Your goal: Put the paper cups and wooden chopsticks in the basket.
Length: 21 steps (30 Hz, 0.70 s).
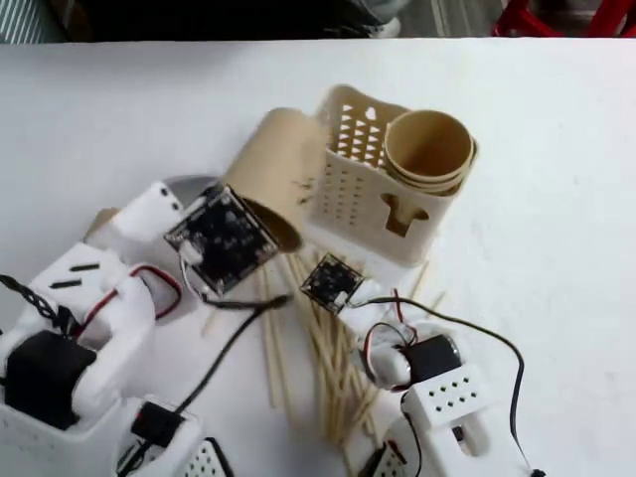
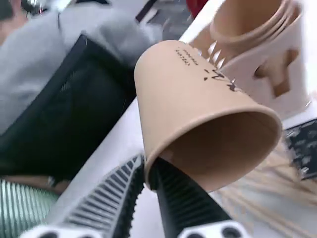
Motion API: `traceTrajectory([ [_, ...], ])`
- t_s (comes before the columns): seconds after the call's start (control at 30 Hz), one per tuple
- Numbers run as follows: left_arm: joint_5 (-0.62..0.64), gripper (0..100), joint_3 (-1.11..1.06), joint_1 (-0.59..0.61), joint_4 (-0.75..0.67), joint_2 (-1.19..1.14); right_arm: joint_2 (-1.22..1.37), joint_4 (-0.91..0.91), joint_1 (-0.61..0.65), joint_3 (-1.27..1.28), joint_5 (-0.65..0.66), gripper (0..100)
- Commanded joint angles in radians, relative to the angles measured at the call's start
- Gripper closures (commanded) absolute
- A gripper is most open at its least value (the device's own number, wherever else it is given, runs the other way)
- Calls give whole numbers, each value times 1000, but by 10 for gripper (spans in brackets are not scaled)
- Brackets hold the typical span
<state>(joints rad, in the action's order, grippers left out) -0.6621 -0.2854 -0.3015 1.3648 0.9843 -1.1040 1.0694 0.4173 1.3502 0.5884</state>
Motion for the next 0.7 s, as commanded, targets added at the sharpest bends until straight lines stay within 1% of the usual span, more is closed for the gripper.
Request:
traceTrajectory([
  [0.0, 60, 979, 153, -122, 5, -94, -10, -15, -1, -5, 5, 977],
  [0.17, 81, 979, 316, -205, 5, -275, -2, -33, -1, 3, 5, 978],
  [0.3, 81, 979, 434, -265, 37, -418, -8, -33, -1, 8, 5, 978],
  [0.53, 81, 979, 612, -271, 49, -685, -8, -33, -1, 8, 5, 978],
  [0.67, 83, 977, 732, -271, 91, -811, -8, -33, -1, 8, 5, 977],
])
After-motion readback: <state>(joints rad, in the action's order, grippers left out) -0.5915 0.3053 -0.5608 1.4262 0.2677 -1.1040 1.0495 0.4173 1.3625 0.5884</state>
